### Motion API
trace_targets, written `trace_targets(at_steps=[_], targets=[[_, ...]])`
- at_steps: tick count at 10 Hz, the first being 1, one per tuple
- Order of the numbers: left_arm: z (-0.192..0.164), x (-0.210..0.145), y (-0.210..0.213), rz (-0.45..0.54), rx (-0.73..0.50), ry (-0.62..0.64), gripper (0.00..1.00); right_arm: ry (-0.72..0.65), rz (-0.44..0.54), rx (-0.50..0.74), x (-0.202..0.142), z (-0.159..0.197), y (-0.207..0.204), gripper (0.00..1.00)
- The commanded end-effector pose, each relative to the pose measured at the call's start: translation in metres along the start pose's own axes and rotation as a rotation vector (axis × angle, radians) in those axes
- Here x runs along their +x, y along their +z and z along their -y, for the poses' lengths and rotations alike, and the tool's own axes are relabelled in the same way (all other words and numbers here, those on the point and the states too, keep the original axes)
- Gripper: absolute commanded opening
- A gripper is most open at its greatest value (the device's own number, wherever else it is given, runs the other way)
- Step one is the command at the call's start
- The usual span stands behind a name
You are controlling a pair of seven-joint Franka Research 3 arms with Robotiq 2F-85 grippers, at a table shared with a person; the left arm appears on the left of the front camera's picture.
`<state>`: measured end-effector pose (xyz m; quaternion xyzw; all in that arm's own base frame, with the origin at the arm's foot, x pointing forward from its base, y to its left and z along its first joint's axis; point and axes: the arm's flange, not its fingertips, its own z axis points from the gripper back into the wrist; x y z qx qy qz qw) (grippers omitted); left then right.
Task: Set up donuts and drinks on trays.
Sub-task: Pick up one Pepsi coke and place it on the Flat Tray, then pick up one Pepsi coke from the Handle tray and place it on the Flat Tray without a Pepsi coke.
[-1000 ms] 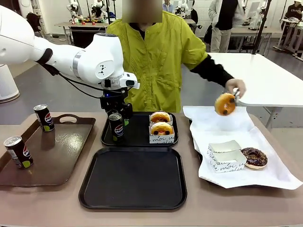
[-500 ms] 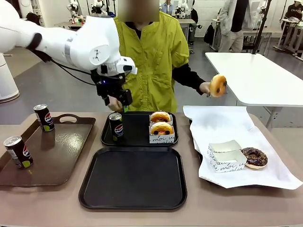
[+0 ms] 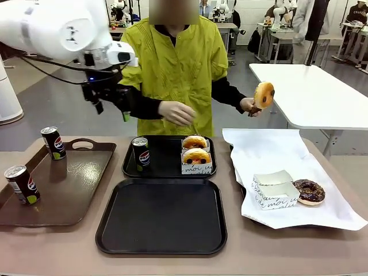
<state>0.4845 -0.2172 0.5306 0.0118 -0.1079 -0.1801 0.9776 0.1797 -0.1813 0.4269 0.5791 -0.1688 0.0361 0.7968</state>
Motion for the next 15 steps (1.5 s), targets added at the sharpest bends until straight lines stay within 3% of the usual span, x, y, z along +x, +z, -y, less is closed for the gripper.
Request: trace_targets(at_steps=[1, 2, 3, 8, 11, 12, 14, 15], targets=[[-0.011, -0.031, -0.006, -0.016, -0.018, 0.081, 1.00, 0.016, 0.005, 0.013, -0.001, -0.001, 0.000, 1.00], [-0.016, -0.036, -0.005, -0.014, -0.014, 0.083, 1.00, 0.016, 0.005, 0.013, -0.001, -0.001, 0.000, 1.00], [-0.010, -0.014, -0.001, -0.010, -0.004, 0.031, 1.00, 0.016, 0.005, 0.013, -0.001, -0.001, 0.000, 1.00], [-0.009, -0.019, -0.001, -0.014, -0.008, 0.034, 1.00, 0.016, 0.005, 0.013, -0.001, -0.001, 0.000, 1.00], [-0.090, -0.015, 0.043, -0.015, -0.041, 0.160, 1.00, 0.016, 0.005, 0.013, -0.001, -0.001, 0.000, 1.00], [-0.119, -0.036, 0.044, -0.008, -0.051, 0.216, 1.00, 0.016, 0.005, 0.013, -0.001, -0.001, 0.000, 1.00], [-0.189, -0.027, 0.033, -0.046, -0.089, 0.279, 1.00, 0.016, 0.005, 0.013, -0.001, -0.001, 0.000, 1.00], [-0.219, -0.044, 0.022, -0.044, -0.126, 0.334, 1.00, 0.016, 0.005, 0.013, -0.001, -0.001, 0.000, 1.00]])
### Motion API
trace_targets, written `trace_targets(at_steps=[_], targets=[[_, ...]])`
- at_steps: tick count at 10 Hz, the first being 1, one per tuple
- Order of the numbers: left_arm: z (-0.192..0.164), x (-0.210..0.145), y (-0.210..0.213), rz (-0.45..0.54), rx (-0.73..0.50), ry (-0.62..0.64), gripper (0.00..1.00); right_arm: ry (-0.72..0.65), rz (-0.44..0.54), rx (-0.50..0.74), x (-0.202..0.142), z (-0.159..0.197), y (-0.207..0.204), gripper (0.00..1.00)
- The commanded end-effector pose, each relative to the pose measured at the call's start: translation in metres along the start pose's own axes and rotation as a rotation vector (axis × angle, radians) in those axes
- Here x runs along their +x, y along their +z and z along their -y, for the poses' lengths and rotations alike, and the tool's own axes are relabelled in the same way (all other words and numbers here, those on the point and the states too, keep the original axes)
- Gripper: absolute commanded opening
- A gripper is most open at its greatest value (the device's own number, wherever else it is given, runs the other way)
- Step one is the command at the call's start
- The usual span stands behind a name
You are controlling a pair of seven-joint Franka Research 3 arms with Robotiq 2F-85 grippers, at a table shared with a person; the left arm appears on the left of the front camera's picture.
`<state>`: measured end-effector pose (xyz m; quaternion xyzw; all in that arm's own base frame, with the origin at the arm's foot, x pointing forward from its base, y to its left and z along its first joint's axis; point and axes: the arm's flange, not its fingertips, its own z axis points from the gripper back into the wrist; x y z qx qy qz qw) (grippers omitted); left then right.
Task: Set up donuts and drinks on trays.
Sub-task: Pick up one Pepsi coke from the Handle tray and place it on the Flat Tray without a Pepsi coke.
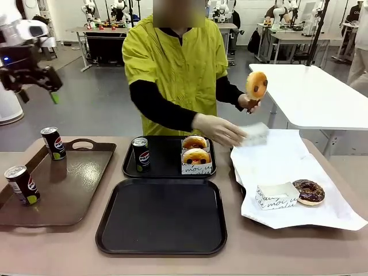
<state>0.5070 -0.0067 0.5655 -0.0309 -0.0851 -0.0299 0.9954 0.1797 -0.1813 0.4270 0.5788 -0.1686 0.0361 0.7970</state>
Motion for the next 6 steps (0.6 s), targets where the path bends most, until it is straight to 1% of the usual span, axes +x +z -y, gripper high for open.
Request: trace_targets(at_steps=[1, 2, 3, 4, 5, 6], targets=[[-0.031, 0.011, -0.023, -0.038, -0.084, 0.027, 1.00, 0.016, 0.005, 0.013, -0.001, -0.001, 0.000, 1.00], [-0.047, 0.023, -0.032, -0.059, -0.055, 0.030, 1.00, 0.016, 0.005, 0.013, -0.001, -0.001, 0.000, 1.00], [-0.062, 0.021, -0.038, -0.062, -0.051, 0.031, 1.00, 0.016, 0.005, 0.013, -0.001, -0.001, 0.000, 1.00], [-0.065, 0.012, -0.039, -0.049, -0.079, -0.003, 1.00, 0.016, 0.005, 0.013, -0.001, -0.001, 0.000, 1.00], [-0.061, 0.012, -0.042, -0.065, -0.035, 0.053, 1.00, 0.016, 0.005, 0.013, -0.001, -0.001, 0.000, 1.00], [-0.061, 0.012, -0.042, -0.065, -0.035, 0.053, 1.00, 0.016, 0.005, 0.013, -0.001, -0.001, 0.000, 1.00]])
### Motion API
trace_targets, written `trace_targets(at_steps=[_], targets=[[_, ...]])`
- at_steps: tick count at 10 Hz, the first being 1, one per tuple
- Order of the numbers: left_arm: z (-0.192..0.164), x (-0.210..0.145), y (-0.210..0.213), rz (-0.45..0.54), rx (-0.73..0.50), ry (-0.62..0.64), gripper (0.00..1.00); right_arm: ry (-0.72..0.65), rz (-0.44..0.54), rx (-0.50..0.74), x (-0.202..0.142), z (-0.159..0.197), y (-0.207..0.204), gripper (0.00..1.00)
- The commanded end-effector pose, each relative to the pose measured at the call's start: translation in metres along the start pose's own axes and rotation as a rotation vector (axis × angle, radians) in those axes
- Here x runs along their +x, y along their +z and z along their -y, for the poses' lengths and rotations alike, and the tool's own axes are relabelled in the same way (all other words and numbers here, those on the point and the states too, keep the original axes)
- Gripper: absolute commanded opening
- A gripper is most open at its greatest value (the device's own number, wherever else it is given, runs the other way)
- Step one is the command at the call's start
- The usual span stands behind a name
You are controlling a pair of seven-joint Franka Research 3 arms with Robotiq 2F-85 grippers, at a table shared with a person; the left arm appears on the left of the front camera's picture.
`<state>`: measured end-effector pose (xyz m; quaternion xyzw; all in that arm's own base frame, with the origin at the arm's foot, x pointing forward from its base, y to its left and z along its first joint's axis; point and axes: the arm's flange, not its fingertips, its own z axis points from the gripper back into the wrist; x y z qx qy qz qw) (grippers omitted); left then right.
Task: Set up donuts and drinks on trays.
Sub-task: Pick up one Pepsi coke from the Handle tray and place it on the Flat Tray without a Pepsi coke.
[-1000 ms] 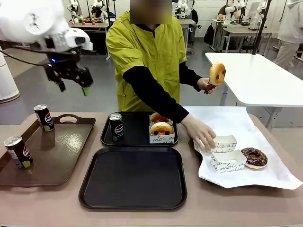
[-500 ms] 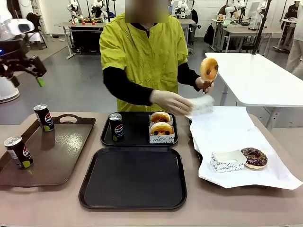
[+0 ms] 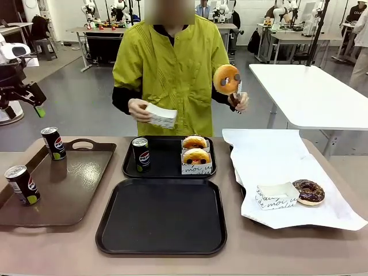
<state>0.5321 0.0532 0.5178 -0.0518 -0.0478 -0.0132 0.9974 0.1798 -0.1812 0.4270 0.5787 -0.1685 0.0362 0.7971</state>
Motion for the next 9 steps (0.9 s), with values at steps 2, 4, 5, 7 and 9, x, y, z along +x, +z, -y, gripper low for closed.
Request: trace_targets(at_steps=[2, 4, 5, 7, 9], targets=[[0.003, -0.002, 0.005, 0.007, 0.005, 0.014, 1.00, 0.016, 0.005, 0.014, -0.001, -0.001, 0.000, 1.00], [0.002, 0.000, 0.002, 0.004, 0.000, -0.002, 1.00, 0.016, 0.005, 0.014, -0.001, -0.001, 0.000, 1.00], [-0.005, 0.018, -0.009, 0.042, 0.046, -0.024, 1.00, 0.016, 0.005, 0.014, -0.001, -0.001, 0.000, 1.00], [-0.015, 0.040, -0.029, 0.048, 0.068, -0.069, 1.00, 0.016, 0.005, 0.014, -0.001, -0.001, 0.000, 1.00], [-0.018, 0.049, -0.050, 0.046, 0.106, -0.075, 1.00, 0.016, 0.005, 0.014, -0.001, -0.001, 0.000, 1.00]])
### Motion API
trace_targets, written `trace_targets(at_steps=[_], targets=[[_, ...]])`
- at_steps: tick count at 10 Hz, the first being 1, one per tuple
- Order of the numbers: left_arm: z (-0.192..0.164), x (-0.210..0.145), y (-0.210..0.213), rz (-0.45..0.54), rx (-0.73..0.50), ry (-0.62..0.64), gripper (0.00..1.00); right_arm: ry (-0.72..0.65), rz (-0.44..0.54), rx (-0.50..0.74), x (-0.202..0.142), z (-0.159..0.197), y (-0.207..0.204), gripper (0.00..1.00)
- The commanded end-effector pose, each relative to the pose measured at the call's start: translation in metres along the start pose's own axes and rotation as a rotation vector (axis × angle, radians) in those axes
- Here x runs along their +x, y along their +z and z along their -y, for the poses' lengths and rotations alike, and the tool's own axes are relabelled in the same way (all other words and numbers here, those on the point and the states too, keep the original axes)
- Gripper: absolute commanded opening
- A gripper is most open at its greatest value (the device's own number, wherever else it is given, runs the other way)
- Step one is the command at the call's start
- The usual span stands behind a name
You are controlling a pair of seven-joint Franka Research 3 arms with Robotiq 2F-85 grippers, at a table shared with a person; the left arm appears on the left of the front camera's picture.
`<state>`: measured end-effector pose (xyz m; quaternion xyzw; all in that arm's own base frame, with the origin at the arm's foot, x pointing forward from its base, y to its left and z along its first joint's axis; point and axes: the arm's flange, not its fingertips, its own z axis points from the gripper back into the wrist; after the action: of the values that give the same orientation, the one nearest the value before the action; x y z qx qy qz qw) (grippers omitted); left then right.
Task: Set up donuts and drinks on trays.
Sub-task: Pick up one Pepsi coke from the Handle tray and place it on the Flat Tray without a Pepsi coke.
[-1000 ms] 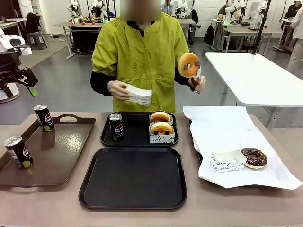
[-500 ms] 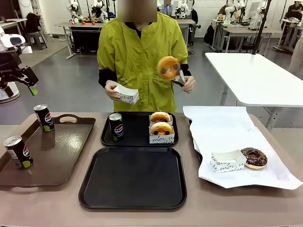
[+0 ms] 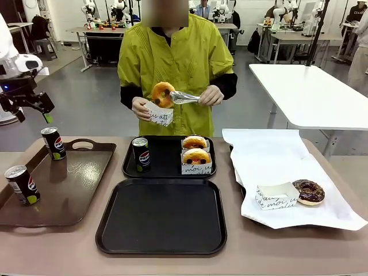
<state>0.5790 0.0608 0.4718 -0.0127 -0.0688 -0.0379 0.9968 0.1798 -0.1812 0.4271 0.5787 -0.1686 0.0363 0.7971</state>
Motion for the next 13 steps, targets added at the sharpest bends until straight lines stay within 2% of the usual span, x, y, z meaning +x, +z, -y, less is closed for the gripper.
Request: trace_targets(at_steps=[1, 6, 13], targets=[[-0.005, 0.014, -0.011, -0.001, 0.038, -0.028, 1.00, 0.016, 0.005, 0.014, -0.001, -0.001, 0.000, 1.00], [0.010, 0.016, -0.037, 0.009, 0.066, -0.050, 1.00, 0.016, 0.005, 0.014, -0.001, -0.001, 0.000, 1.00], [0.010, 0.031, -0.079, -0.061, 0.069, 0.031, 1.00, 0.016, 0.005, 0.014, -0.001, -0.001, 0.000, 1.00]])
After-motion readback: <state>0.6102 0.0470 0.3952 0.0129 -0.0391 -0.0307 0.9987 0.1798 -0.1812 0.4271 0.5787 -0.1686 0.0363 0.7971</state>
